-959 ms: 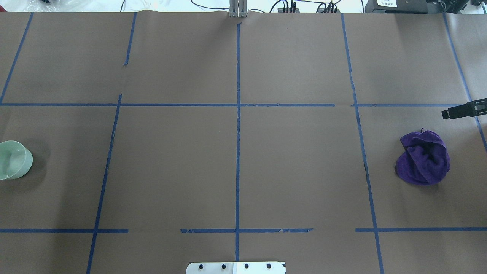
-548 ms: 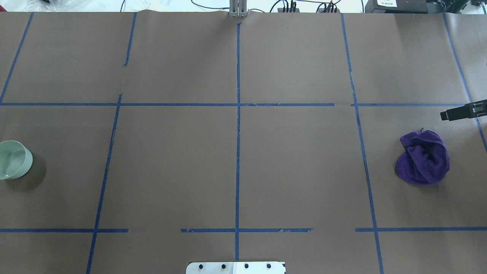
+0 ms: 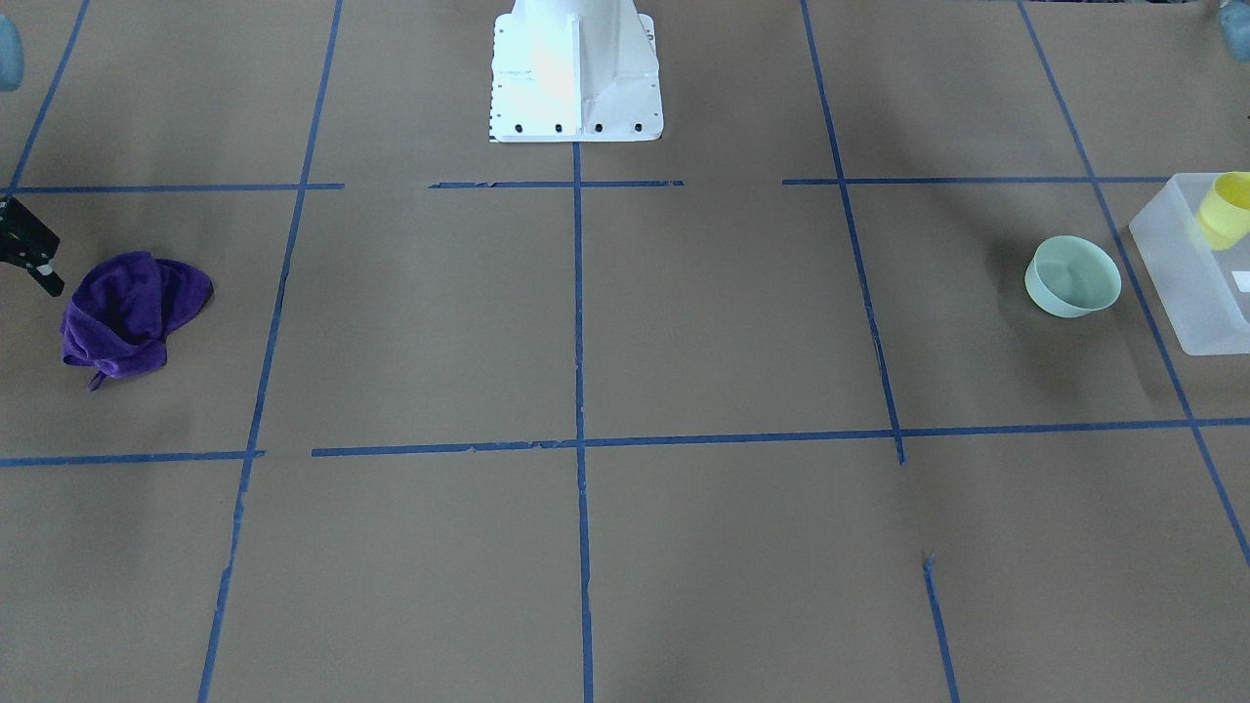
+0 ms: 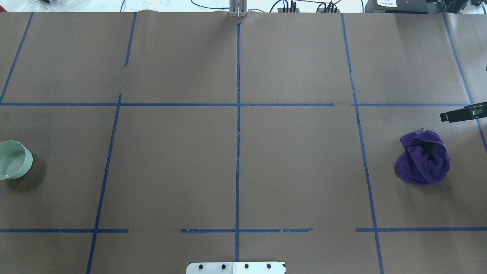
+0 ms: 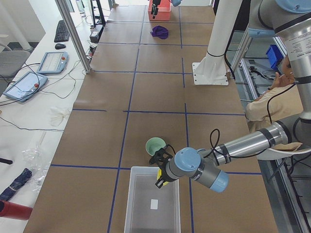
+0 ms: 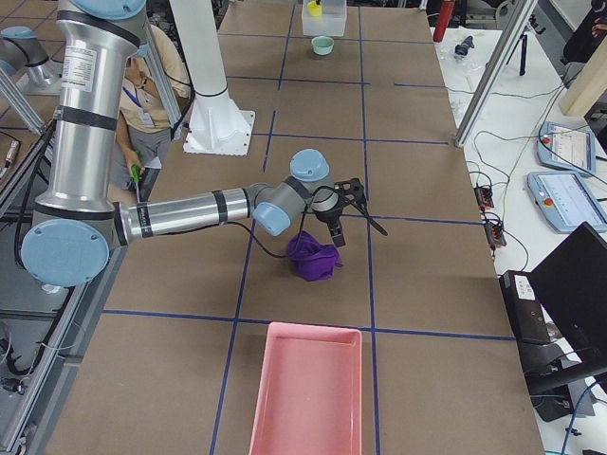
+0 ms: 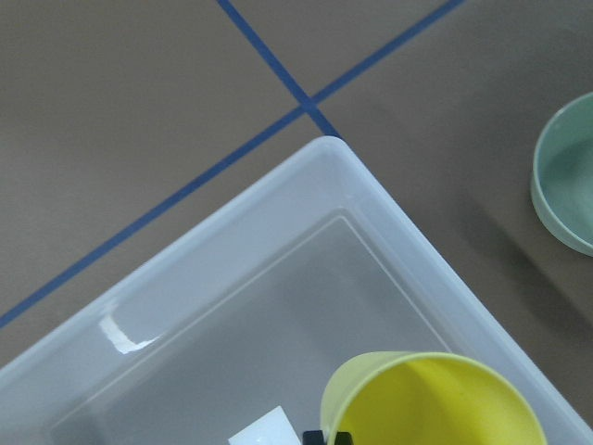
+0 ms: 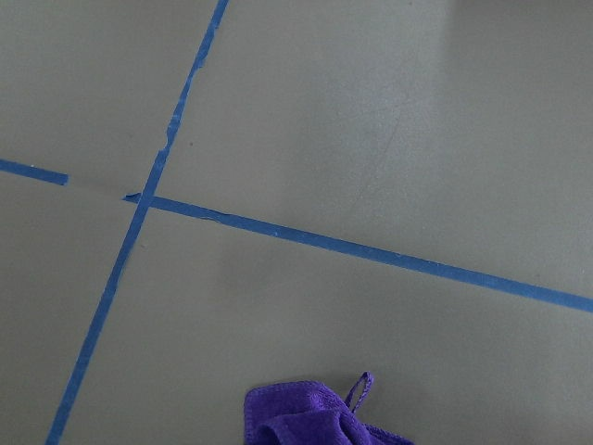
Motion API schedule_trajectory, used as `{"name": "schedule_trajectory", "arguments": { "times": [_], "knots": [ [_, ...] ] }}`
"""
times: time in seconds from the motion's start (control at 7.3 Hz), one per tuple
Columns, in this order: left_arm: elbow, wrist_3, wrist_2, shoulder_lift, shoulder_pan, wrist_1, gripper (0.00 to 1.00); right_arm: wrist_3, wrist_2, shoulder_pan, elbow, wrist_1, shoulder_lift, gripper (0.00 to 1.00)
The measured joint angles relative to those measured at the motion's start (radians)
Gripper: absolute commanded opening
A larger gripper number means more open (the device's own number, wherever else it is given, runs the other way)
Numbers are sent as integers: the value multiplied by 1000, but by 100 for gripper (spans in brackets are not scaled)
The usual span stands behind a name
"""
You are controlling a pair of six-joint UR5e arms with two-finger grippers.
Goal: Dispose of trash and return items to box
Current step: 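Lower the right gripper onto the purple cloth while the left arm withdraws, then grasp the purple cloth with the right gripper and lift it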
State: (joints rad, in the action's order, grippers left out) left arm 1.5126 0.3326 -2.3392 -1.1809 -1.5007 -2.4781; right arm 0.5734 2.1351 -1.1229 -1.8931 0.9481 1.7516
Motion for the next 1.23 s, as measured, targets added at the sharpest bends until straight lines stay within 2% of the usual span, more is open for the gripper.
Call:
{"name": "schedule_trajectory", "arguments": {
  "times": [0.27,0.55,0.68,0.82,0.96,1.1,1.23],
  "knots": [
    [-27,82,-1,3,30,-9,100,-2,-1,0,1,-3,7,100],
    [-6,47,0,-8,33,-25,100,-2,-13,14,1,-10,34,99],
    [29,2,2,-26,34,-19,100,1,-48,50,4,-24,50,81],
    [50,-26,2,-60,34,4,100,3,-87,94,14,-32,58,76],
    [72,-37,2,-101,33,51,100,4,-113,135,32,-40,61,64],
    [107,-41,2,-132,31,110,100,5,-134,168,55,-59,61,45],
    [149,-42,1,-155,27,172,100,5,-147,193,89,-100,61,0]
  ]
}}
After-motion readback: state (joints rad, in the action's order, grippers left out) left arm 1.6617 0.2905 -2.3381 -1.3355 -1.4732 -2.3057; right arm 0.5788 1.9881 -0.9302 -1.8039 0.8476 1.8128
